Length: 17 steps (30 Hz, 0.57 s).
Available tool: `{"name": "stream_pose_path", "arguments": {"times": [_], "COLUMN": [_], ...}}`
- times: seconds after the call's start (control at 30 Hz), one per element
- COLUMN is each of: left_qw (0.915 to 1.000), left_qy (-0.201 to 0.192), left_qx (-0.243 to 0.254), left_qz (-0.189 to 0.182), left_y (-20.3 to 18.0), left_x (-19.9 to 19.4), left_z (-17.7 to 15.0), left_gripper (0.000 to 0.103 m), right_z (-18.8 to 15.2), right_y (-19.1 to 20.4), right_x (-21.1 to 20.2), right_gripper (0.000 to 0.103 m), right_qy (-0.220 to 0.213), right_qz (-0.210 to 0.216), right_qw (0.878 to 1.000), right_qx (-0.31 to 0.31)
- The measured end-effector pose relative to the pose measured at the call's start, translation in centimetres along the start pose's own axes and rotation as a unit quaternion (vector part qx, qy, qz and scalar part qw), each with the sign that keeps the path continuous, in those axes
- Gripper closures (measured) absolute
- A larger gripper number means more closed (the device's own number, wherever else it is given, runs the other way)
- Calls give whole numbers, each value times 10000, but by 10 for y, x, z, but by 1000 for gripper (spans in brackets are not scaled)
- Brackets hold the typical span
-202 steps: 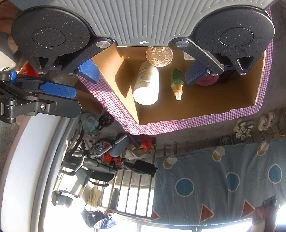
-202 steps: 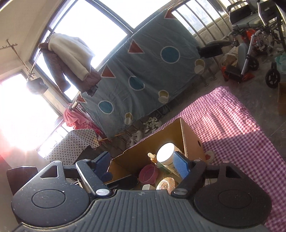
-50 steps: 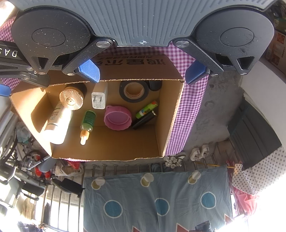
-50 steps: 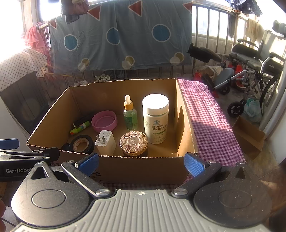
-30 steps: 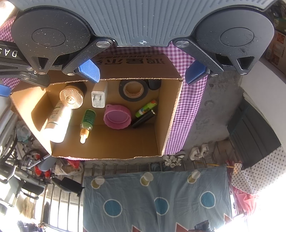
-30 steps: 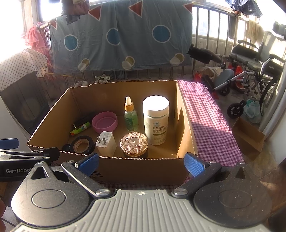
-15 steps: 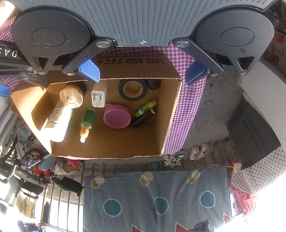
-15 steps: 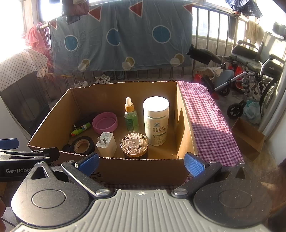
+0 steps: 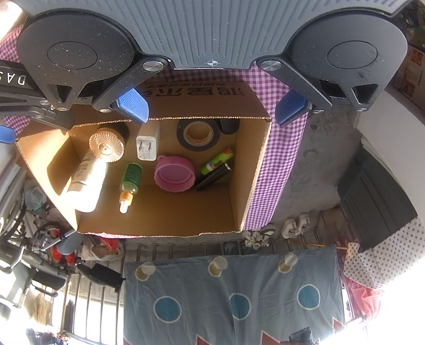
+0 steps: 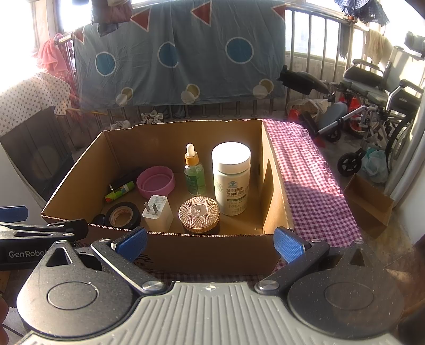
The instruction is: Organize rigid objects
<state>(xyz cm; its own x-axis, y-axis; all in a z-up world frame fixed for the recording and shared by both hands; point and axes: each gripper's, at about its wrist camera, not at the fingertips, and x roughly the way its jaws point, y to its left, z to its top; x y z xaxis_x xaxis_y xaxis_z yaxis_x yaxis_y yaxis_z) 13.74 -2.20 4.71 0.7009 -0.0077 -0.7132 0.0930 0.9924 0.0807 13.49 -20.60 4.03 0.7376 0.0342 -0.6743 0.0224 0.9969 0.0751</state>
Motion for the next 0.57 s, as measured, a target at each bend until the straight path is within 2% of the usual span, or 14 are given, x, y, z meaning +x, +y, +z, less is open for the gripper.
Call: {"name": "stream_pose_path", "arguments": {"times": [0.57], "left_qw": [10000], "left_qy": [24], "left_qx": [-31], "left_qz": [-4], "left_y": [-3], "left_x": [-2], "left_z": [-1], "left_gripper": [1], "right_z": [0], "right_y": [0], "right_x": [-1], "right_gripper": [0], "right_qy": [8], "right_qz": [0], "right_qw": [10000], "right_qx": [15]}}
